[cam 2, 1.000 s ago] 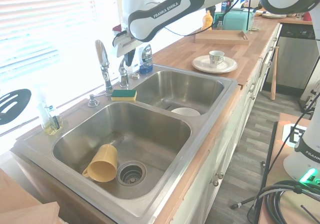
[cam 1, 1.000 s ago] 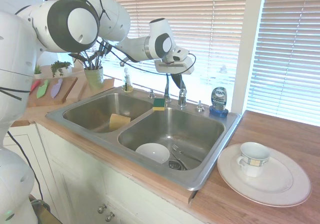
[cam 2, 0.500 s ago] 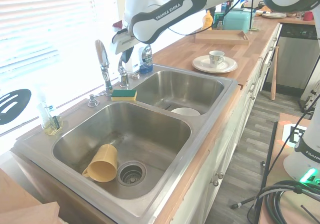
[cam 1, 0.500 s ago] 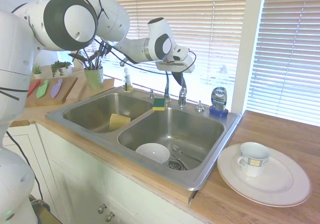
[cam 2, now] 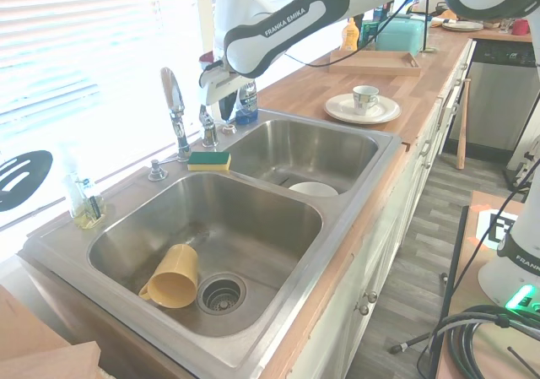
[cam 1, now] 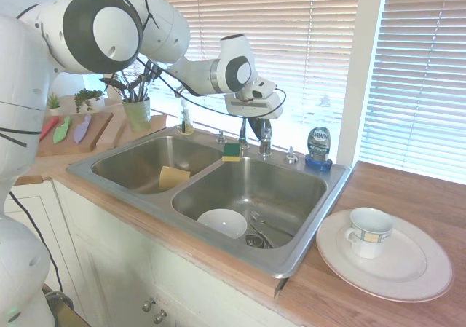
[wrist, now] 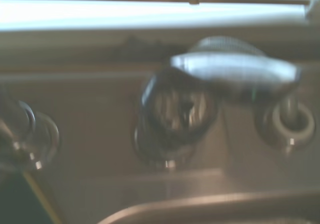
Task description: Turn on the faucet
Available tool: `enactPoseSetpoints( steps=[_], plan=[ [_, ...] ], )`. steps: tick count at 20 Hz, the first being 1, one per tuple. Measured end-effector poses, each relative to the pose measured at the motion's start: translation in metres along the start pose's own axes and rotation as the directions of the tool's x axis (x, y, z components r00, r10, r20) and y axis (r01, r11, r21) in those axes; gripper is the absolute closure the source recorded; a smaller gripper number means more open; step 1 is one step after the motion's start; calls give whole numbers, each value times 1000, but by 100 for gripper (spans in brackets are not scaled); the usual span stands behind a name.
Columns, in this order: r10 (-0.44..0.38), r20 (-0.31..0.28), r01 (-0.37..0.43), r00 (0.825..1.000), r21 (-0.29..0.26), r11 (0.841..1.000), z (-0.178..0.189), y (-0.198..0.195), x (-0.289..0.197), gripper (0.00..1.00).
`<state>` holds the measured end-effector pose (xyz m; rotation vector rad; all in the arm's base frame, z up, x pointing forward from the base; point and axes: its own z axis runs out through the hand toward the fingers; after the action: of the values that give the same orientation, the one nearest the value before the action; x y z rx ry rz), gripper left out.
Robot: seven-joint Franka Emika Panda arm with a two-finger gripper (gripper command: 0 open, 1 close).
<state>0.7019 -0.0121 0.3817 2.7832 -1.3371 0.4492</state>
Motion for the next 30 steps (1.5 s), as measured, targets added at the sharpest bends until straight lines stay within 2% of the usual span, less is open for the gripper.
enactPoseSetpoints(
  steps=[2, 5, 7, 16, 24, 25, 30],
  plan=[
    [15, 62, -12, 998, -47, 999, 7, 11, -8, 100],
    [19, 159, -6, 987, -83, 997, 6, 28, -21, 100],
    [28, 199, -6, 980, -109, 994, -1, 40, -26, 100],
    [16, 263, 24, 965, -150, 988, -39, 90, -75, 100],
    [-2, 262, 46, 965, -162, 986, -76, 148, -120, 100],
    [-4, 261, 47, 965, -161, 986, -79, 152, -123, 0],
    [-7, 255, 48, 967, -156, 987, -86, 159, -134, 0]
  ],
)
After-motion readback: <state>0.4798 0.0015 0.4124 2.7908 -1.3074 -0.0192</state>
